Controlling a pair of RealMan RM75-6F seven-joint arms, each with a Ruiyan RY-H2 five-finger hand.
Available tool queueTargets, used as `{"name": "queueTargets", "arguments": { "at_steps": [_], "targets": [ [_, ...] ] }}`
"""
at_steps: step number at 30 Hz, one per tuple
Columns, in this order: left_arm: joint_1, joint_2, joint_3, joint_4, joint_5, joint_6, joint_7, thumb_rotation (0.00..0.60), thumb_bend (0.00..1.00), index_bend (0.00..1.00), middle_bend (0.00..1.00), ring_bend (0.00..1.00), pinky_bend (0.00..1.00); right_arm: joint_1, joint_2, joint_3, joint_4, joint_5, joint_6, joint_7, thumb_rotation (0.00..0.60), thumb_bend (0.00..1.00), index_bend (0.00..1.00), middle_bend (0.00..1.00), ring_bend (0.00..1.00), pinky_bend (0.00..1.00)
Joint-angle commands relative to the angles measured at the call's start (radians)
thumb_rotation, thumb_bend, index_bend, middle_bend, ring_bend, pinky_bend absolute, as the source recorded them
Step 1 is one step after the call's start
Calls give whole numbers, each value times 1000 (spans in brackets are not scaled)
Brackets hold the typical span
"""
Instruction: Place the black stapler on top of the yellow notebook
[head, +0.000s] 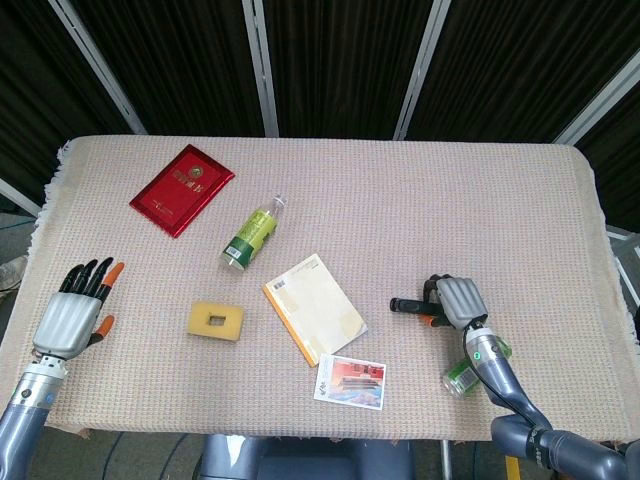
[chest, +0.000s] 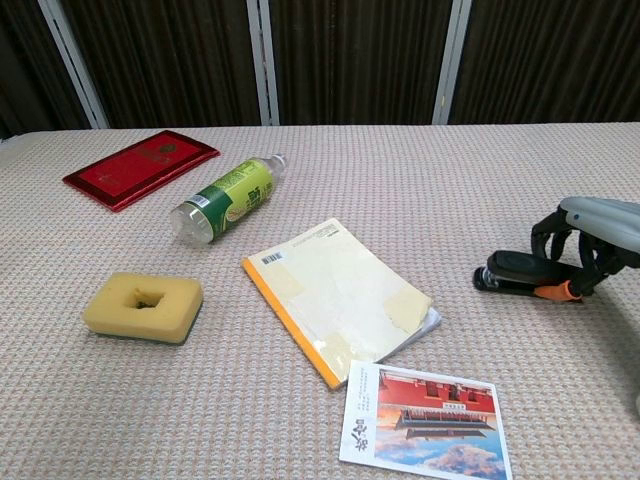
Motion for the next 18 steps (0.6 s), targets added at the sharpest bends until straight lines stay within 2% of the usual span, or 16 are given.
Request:
{"name": "queueTargets", "arguments": {
  "at_steps": [1,10,18],
  "targets": [
    [-2,0,1,1,-1,-3,-2,600,372,0,0,0,100,1,-16,0,14,-9,31,-11,600,231,684,493,478,646],
    [-5,3,3,0,0,-3,-14,600,373,0,0,0,100,2,-12,3,-19,4,67,-66,600,231,711,523,521,698],
    [-6,8,6,-2,5,1,-29,600,372,0,0,0,100,-12,67,24,-228,10,144,-153,600,231,711,523,521,698]
  ]
}}
